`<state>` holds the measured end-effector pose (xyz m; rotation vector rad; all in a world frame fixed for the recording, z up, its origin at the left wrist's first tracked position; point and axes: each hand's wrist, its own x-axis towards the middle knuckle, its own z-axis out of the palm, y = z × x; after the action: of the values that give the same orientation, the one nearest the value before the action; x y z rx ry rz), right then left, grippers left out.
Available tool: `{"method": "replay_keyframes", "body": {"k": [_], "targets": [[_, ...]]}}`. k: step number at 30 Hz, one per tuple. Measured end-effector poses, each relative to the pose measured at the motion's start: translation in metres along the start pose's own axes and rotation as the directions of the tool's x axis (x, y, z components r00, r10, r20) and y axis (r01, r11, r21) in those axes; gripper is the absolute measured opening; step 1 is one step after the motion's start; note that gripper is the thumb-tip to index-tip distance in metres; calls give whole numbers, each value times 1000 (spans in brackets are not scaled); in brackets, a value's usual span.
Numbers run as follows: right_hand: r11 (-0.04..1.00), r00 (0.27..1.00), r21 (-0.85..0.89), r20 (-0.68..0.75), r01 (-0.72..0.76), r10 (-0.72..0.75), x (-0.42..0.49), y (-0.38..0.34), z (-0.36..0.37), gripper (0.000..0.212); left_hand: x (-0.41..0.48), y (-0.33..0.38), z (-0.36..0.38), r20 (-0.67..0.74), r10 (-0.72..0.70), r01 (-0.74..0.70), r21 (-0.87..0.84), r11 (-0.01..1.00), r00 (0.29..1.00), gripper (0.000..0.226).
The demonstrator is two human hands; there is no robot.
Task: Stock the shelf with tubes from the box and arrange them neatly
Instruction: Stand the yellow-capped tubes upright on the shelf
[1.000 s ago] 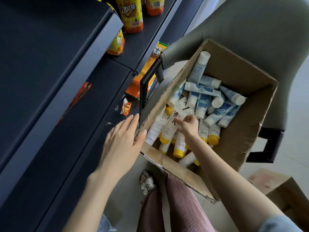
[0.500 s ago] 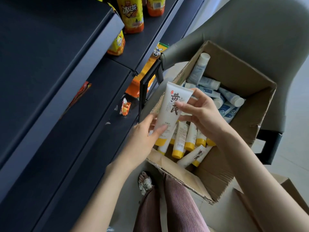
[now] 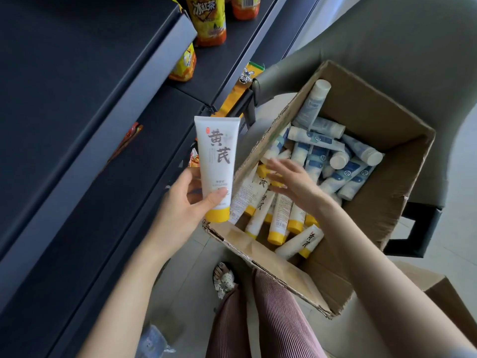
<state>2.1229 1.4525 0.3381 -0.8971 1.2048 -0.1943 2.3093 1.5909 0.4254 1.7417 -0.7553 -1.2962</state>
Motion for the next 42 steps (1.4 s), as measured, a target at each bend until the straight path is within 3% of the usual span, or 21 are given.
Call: {"method": "replay_keyframes", "body": {"k": [7,13,16,20,22,25,29,37,40,42], "targets": [[956,968,-190,-157,-223,194,30,58,35,70,-7,-8,-10,-54,-14,12,-50,999,998,35],[952,942,-212,-299,-220,151,40,80,67,78,-7,-13,-15,-96,-27,21,-64,998,995,33],[955,915,-178,-370,-239,160,47,81,75,82,-8,-15,-16,-106,-25,18,-70,997,994,33],[956,854,39,-441,-290,277,57,82,79,83,-11,-21,-20,-126,-29,20,-78,997,992,35],[944,837,91,-441,-319,325,58,83,77,75,-12,-24,-21,-141,-32,21,-83,996,990,36],[947,866,80,-385,-312,318,54,88,77,51,-14,-28,-20,-161,-38,25,-86,996,986,37],[962,907,116,-322,-247,272,45,94,79,54,-15,-30,-18,-172,-44,30,-78,996,984,35],[898,930,414,-247,-152,272,23,84,63,46,-27,-20,-18,-224,-18,8,-43,999,974,33],[888,948,443,-214,-122,237,13,68,47,32,-37,-13,-20,-251,0,-10,-41,999,968,33],[855,961,509,-171,-102,217,6,51,41,45,-44,-6,-21,-269,22,-33,-36,999,963,33]]}}
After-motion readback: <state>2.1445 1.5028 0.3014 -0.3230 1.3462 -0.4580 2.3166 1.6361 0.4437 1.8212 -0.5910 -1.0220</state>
